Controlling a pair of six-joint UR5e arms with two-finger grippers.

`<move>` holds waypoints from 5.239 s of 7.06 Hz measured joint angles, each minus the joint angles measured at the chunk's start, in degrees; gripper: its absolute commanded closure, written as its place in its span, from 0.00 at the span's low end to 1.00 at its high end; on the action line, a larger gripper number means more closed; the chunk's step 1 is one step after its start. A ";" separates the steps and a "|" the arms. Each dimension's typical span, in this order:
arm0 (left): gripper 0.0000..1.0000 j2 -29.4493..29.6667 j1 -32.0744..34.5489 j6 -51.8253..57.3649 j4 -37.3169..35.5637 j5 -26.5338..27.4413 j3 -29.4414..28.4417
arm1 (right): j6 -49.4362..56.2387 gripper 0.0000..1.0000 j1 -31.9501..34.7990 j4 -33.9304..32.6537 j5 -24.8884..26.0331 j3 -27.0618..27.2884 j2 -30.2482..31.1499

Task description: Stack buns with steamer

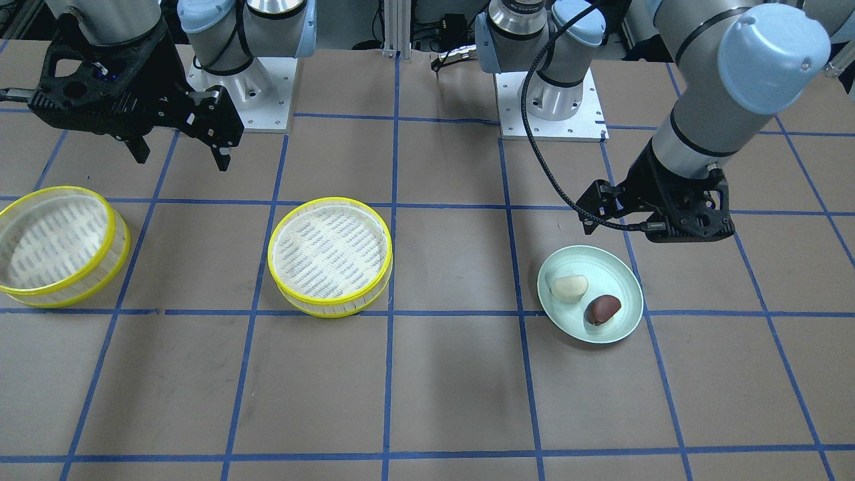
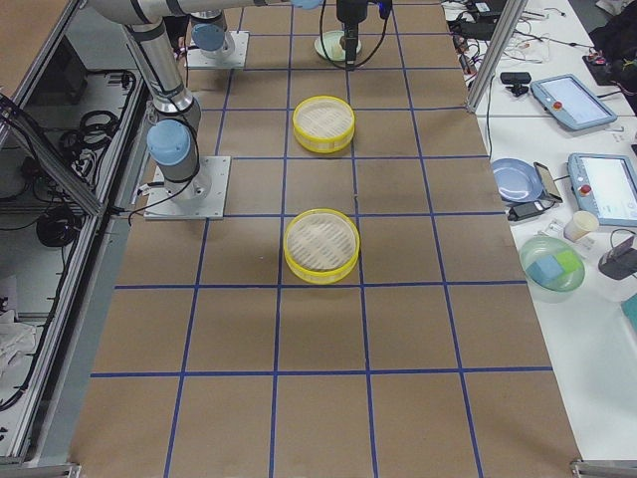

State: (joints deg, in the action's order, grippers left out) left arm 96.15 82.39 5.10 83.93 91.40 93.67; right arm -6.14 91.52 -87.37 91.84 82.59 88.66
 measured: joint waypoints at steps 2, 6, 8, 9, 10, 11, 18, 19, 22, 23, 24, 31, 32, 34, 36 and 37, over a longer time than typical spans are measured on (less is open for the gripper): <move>0.00 2.36 -1.36 0.05 -1.46 -0.06 2.09 | 0.03 0.00 -0.10 0.25 0.12 -0.05 0.33; 0.00 8.96 -3.42 2.26 -2.15 -0.36 5.17 | 0.24 0.00 -0.11 -2.78 0.03 0.01 0.46; 0.03 12.96 -3.46 3.75 -3.81 -0.47 5.71 | 3.33 0.00 -3.98 -1.41 2.37 0.34 0.13; 0.07 14.95 -3.46 3.89 -4.46 -0.68 5.78 | 7.61 0.00 -8.98 0.00 3.58 1.09 0.07; 0.10 16.45 -3.46 3.93 -5.11 -0.97 5.80 | 14.46 0.00 -14.63 0.57 4.23 2.27 0.02; 0.10 17.71 -3.47 3.95 -6.13 -1.14 5.81 | 23.12 0.01 -21.42 0.40 4.50 4.23 -0.07; 0.09 19.79 -3.46 -0.99 -6.25 -1.56 5.74 | 58.99 0.47 -49.35 -32.39 3.92 19.98 -18.75; 0.10 19.85 -3.46 -2.61 -6.18 -2.27 5.74 | 59.93 0.80 -49.58 -35.23 3.88 21.54 -20.10; 1.00 20.23 -3.46 -4.57 -5.97 -3.50 5.76 | 62.48 1.00 -49.68 -38.52 4.52 22.55 -21.56; 1.00 20.25 -3.46 -4.53 -5.87 -3.52 5.73 | 62.65 1.00 -49.69 -38.62 4.67 22.47 -21.46; 1.00 20.17 -3.59 -4.25 -5.84 -3.52 5.65 | 62.68 1.00 -49.69 -38.65 4.72 22.33 -21.26; 1.00 12.07 1.02 -19.07 0.60 -9.83 -0.52 | 51.92 1.00 -44.92 -21.18 5.46 15.01 -11.92; 1.00 11.28 5.23 -24.64 0.74 -12.18 -1.64 | 47.48 1.00 -41.89 -17.55 6.64 13.77 -10.39; 1.00 10.77 13.33 -33.65 -2.68 -17.40 -2.16 | 39.94 1.00 -35.52 -12.47 7.02 13.27 -7.04; 1.00 11.52 19.43 -38.15 -5.35 -23.64 -1.35 | 32.69 1.00 -29.43 -9.11 6.86 14.13 -4.01; 1.00 12.21 22.19 -39.32 -7.65 -25.80 -0.09 | 29.92 1.00 -27.61 -8.05 6.60 15.04 -2.80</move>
State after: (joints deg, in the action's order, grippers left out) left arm 108.36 104.58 -34.22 76.28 65.60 93.58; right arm 23.79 63.91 -95.42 98.44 97.64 85.86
